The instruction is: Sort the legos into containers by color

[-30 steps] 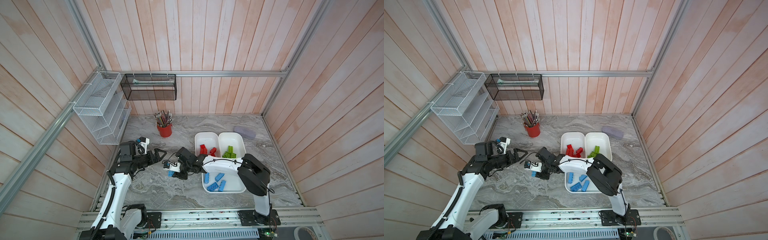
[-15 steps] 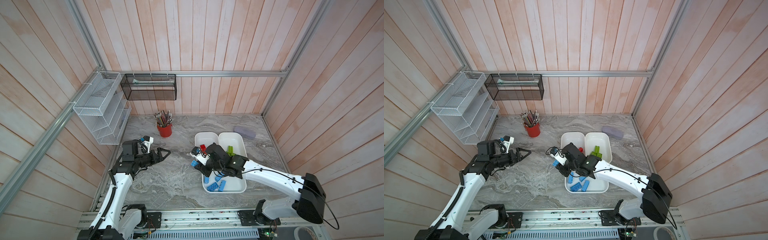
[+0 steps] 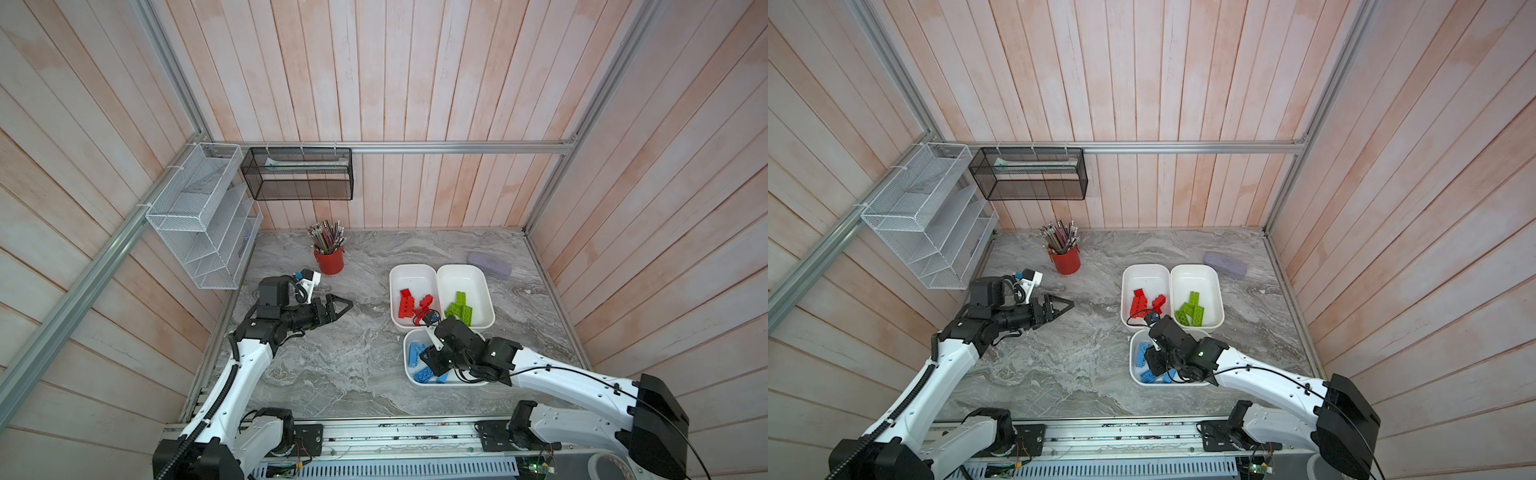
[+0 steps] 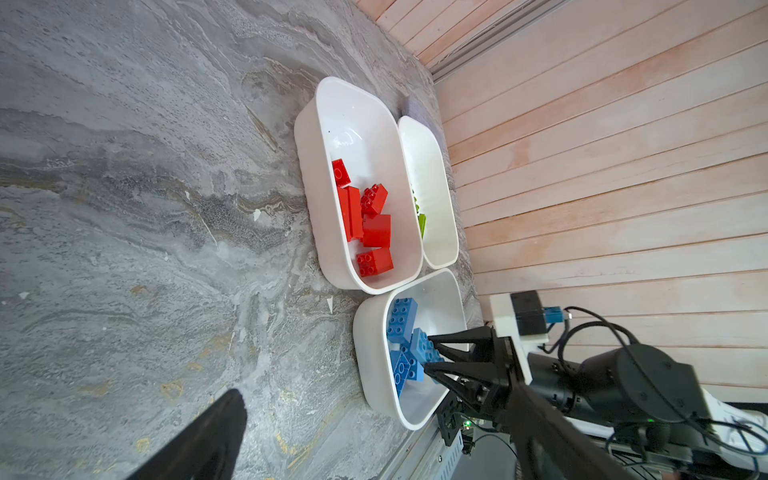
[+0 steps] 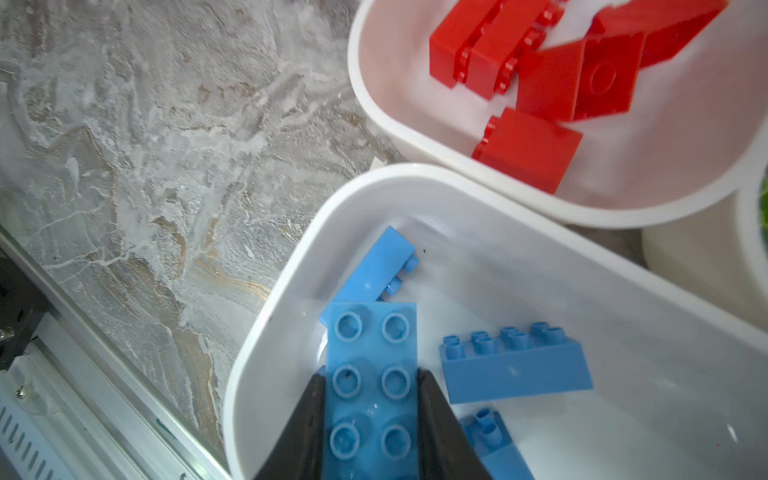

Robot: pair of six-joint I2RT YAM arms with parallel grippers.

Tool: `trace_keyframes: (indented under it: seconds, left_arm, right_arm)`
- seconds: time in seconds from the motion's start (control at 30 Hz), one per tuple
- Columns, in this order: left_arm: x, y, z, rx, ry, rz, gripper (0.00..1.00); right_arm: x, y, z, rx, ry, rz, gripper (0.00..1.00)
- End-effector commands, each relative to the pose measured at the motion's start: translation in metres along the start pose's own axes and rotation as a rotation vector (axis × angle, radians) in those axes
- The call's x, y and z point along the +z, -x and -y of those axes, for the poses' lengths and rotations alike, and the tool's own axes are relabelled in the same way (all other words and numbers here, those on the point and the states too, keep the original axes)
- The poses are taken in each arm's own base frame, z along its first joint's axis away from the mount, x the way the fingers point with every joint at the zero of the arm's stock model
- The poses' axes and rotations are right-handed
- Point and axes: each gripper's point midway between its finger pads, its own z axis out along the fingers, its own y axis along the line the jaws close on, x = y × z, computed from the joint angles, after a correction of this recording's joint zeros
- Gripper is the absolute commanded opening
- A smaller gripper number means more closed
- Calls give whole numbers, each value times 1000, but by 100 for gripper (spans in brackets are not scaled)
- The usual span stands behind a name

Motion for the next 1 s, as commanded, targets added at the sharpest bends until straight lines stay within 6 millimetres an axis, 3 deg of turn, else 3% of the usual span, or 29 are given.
trace_keyframes:
  seconds: [0.0, 0.07, 0.17, 0.27, 0.47, 0.63, 0.73, 0.87, 0.97]
  left_arm:
    - [1, 3, -4, 24, 21, 16, 100]
    - [1, 3, -8, 26, 43, 16, 100]
    - [0, 4, -10, 32, 60, 23, 100]
    - [-1, 6, -13, 37, 81, 34, 100]
    - [0, 14, -1, 49, 28, 50, 100]
    - [-2, 32, -8, 103, 95, 97, 100]
    - [-16, 64, -35, 173, 312, 230, 100]
    - [-43, 105, -71, 292, 594, 435, 100]
    - [-59, 122, -98, 329, 726, 540, 100]
  right_arm:
    - [13, -3, 5, 45, -9, -19, 30]
    - [16, -1, 8, 35, -27, -37, 34]
    - [13, 12, 4, 12, -23, -8, 55]
    - [3, 25, 4, -6, -23, 34, 66]
    - [-38, 85, 22, 7, 31, 243, 71]
    - [-77, 127, 84, 72, -79, 469, 85]
    - [-98, 144, 131, 139, -179, 581, 95]
    - [-118, 149, 201, 216, -377, 675, 98]
    - [-133, 139, 251, 249, -601, 731, 98]
